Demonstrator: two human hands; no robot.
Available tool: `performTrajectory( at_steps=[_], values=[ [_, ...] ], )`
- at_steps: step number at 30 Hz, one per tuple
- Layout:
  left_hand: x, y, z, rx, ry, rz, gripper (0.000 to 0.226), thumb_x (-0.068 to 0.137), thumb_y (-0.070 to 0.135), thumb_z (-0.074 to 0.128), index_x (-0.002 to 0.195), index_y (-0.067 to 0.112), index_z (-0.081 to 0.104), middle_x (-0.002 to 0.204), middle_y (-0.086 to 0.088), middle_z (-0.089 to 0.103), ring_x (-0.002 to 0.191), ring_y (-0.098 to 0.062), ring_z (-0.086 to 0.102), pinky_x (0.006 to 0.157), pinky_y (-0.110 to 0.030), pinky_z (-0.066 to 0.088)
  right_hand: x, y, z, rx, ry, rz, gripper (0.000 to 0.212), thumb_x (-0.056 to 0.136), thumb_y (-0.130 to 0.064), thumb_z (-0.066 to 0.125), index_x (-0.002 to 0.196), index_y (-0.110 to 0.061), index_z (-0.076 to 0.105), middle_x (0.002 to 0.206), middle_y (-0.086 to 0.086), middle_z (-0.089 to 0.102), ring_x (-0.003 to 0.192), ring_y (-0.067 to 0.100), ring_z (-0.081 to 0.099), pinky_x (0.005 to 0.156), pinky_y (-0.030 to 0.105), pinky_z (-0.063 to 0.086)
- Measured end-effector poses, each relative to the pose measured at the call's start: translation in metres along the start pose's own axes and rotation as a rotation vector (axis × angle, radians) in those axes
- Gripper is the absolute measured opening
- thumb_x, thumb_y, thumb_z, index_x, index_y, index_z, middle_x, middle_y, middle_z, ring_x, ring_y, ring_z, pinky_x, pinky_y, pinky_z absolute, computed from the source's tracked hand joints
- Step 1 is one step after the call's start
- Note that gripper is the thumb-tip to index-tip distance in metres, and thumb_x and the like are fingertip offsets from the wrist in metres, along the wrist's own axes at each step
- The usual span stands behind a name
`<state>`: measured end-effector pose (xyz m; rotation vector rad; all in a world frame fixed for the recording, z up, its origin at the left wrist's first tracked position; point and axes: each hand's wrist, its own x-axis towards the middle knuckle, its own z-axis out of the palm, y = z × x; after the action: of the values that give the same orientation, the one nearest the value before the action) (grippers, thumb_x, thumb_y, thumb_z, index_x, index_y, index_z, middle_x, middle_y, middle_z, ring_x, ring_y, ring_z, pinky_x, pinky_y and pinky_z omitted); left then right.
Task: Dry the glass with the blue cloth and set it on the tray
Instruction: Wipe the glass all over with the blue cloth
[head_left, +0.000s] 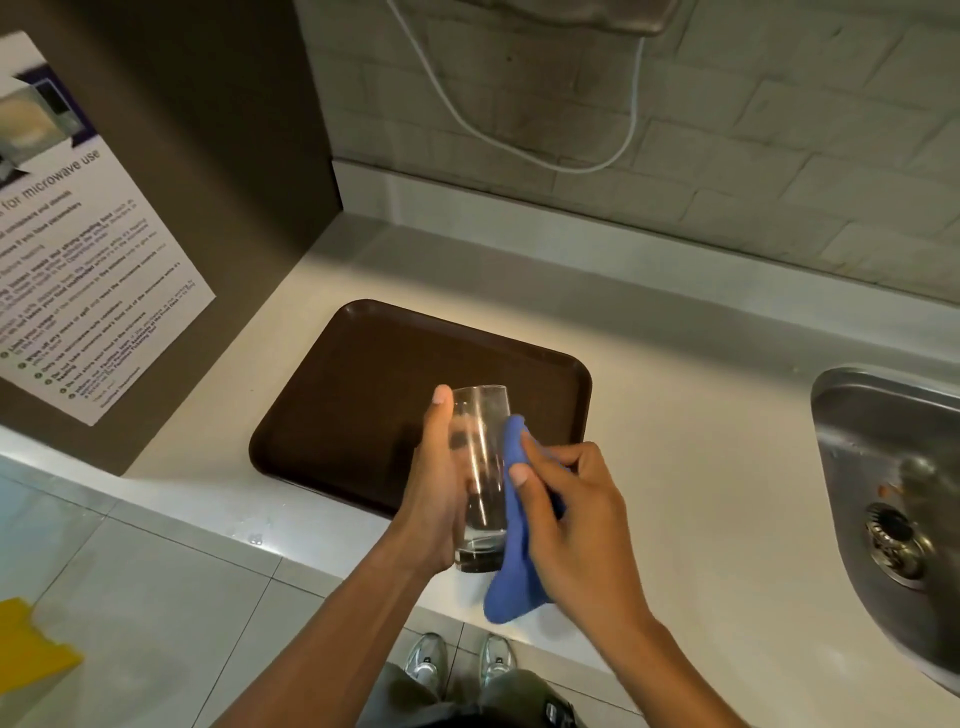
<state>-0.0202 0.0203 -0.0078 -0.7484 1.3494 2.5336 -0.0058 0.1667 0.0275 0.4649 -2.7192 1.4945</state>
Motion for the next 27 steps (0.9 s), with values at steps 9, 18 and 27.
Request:
performTrajectory(
  at_steps=[9,18,27],
  values=[
    [0.009,0.003,0.006,-0.081,-0.040,0.039,0.078,0.088,0.079,0.035,0.097,0.018,0.083,0.103,-0.020,0.077,0.093,-0.029,0.076,0.079,-0.042,0.061,0.003,0.000,0.005,-0.093,0.009,-0.148,0.041,0.098,-0.041,0.053,0.136,-0.025,0.059,0.109,-0.010,0.048,0.103,-0.005,0.050,0.084,0.004,0.043],
    [0.015,0.001,0.015,0.088,-0.183,0.063,0.060,0.093,0.052,0.027,0.080,0.001,0.057,0.060,0.003,0.074,0.060,-0.003,0.071,0.074,-0.031,0.054,0.014,-0.004,0.009,-0.091,-0.049,-0.245,0.035,0.095,-0.014,0.064,0.130,-0.008,0.064,0.108,-0.007,0.049,0.106,-0.012,0.043,0.087,0.014,0.046],
    [0.012,0.001,0.008,-0.148,-0.173,0.035,0.067,0.088,0.069,0.046,0.087,0.014,0.083,0.087,-0.012,0.079,0.081,-0.021,0.077,0.069,-0.035,0.064,0.023,-0.004,0.010,-0.136,-0.020,-0.250,0.041,0.098,-0.037,0.056,0.137,-0.025,0.058,0.111,-0.010,0.046,0.103,-0.010,0.046,0.086,0.001,0.038]
  ],
)
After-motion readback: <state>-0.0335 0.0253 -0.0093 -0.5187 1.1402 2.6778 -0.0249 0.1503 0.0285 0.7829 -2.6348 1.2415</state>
